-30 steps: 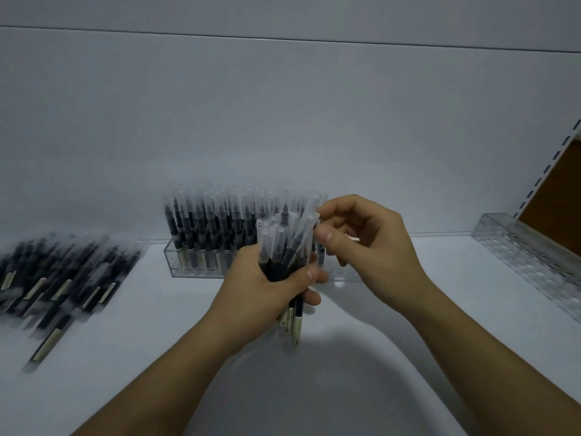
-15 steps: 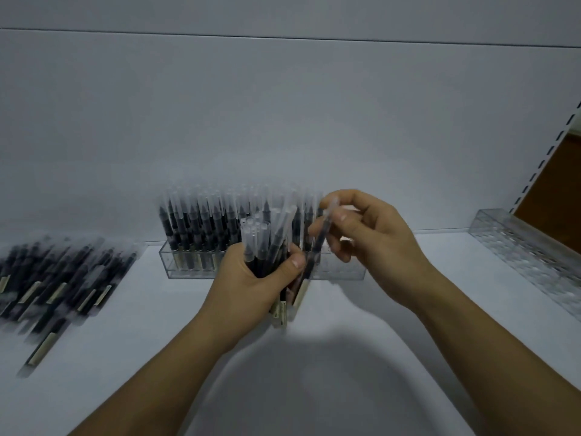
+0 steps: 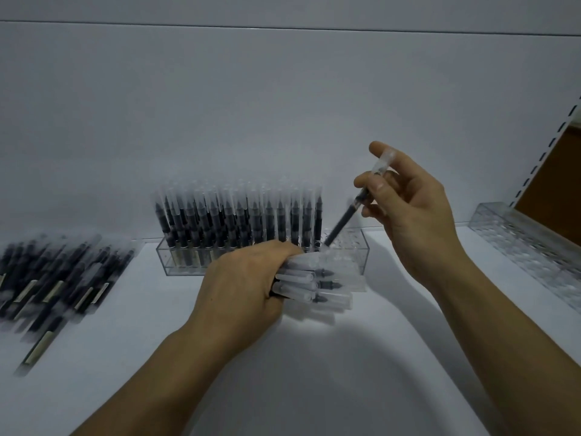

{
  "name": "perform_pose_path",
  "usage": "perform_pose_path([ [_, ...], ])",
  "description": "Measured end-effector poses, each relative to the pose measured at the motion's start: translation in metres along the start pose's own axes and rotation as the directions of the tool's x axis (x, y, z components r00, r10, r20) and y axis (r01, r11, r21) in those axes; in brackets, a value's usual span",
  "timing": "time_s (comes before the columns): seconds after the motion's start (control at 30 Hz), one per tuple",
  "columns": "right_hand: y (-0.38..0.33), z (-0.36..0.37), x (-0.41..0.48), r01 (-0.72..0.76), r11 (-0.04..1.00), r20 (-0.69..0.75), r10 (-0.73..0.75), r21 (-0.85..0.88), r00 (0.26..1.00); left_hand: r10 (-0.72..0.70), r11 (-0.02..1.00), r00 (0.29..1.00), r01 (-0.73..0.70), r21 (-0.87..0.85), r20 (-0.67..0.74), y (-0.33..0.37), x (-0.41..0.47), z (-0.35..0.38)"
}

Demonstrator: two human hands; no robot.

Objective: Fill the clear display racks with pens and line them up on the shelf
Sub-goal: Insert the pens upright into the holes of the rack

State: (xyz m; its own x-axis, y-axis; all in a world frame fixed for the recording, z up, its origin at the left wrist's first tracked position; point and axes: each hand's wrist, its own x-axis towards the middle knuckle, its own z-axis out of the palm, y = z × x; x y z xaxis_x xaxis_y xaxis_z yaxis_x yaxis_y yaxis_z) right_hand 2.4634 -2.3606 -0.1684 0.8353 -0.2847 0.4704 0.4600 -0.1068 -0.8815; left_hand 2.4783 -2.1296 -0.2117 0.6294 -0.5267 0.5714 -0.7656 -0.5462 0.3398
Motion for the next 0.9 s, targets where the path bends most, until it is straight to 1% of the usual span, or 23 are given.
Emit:
perform_pose_path([
  [0.13,0.007,0.003,-0.001,0.154,0.973,-0.034,-0.162,-0.17,0.986,0.007,0.998,1.0,-0.008,0.054,0.01,0.004,0.0,0.0],
  [0.27,0.018,0.007,-0.002,0.241,0.918,-0.029,-0.263,-0.316,0.964,0.016,0.999,1.0,-0.017,0.051,0.021,0.008,0.0,0.001],
  [0.33,0.021,0.009,-0.001,0.247,0.91,-0.008,-0.265,-0.333,0.964,0.024,0.996,1.0,-0.025,0.084,0.019,0.008,0.001,0.003],
  [0.5,0.024,0.014,0.004,0.249,0.892,0.061,-0.245,-0.377,0.968,0.0,0.99,0.995,-0.013,0.139,0.096,0.0,0.0,0.009],
  [0.57,0.025,0.019,0.006,0.245,0.884,0.092,-0.227,-0.397,0.97,-0.008,0.986,0.996,-0.008,0.165,0.091,-0.002,0.0,0.01],
  [0.73,0.026,0.029,0.002,0.316,0.829,0.209,-0.244,-0.461,0.947,0.0,0.976,0.998,-0.014,0.216,0.063,-0.004,0.002,0.01],
  [0.9,0.026,0.027,0.001,0.352,0.794,0.233,-0.268,-0.497,0.935,-0.058,0.97,0.995,0.036,0.242,0.087,-0.002,0.002,0.009],
])
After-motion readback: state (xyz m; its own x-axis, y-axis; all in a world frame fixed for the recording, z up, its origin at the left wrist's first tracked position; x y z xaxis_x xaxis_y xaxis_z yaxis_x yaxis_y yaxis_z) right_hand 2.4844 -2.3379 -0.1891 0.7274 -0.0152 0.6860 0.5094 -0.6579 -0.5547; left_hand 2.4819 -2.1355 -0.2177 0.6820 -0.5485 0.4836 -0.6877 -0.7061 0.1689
